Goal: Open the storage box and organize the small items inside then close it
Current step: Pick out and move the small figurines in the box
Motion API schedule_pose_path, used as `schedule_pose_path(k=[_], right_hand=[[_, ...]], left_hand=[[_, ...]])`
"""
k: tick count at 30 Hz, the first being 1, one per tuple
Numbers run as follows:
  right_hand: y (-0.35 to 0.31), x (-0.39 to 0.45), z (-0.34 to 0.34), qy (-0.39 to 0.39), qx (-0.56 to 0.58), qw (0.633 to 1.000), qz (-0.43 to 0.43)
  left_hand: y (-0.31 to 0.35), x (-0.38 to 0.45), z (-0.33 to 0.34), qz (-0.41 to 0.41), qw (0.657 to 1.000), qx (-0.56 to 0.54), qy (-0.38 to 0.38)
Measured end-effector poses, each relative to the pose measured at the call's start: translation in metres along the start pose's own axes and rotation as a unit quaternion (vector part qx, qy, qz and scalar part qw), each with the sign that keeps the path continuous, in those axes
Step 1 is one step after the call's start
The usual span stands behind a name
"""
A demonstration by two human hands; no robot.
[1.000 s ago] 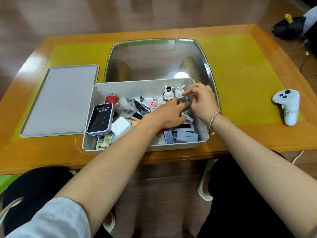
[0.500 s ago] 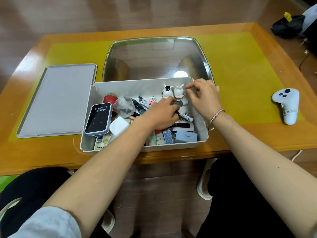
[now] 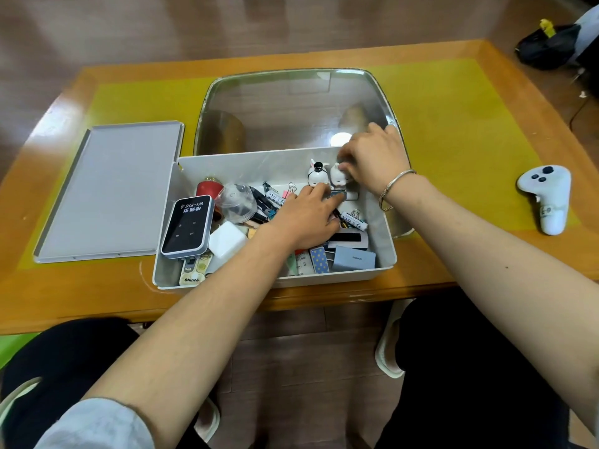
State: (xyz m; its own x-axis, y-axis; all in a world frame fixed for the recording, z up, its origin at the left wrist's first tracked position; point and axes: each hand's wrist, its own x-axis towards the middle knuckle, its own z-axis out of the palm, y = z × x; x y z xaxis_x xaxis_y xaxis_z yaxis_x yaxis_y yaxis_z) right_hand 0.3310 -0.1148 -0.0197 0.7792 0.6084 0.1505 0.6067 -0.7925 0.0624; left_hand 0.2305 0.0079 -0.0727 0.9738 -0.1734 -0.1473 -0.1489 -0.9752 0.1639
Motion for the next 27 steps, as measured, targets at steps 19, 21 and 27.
schedule_pose_path(k=[19,21,27], right_hand=[[0.003,-0.002,-0.008,-0.009,-0.027,1.0,-0.004],[0.002,-0.002,-0.007,-0.014,-0.037,0.999,-0.01],[0.004,-0.005,-0.006,0.006,-0.028,1.0,-0.002]], left_hand=[[-0.006,0.0,-0.021,-0.116,0.945,-0.163,0.26],[-0.009,0.004,-0.023,-0.119,0.95,-0.136,0.254],[-0.011,0.018,-0.019,-0.133,0.966,-0.047,0.217]])
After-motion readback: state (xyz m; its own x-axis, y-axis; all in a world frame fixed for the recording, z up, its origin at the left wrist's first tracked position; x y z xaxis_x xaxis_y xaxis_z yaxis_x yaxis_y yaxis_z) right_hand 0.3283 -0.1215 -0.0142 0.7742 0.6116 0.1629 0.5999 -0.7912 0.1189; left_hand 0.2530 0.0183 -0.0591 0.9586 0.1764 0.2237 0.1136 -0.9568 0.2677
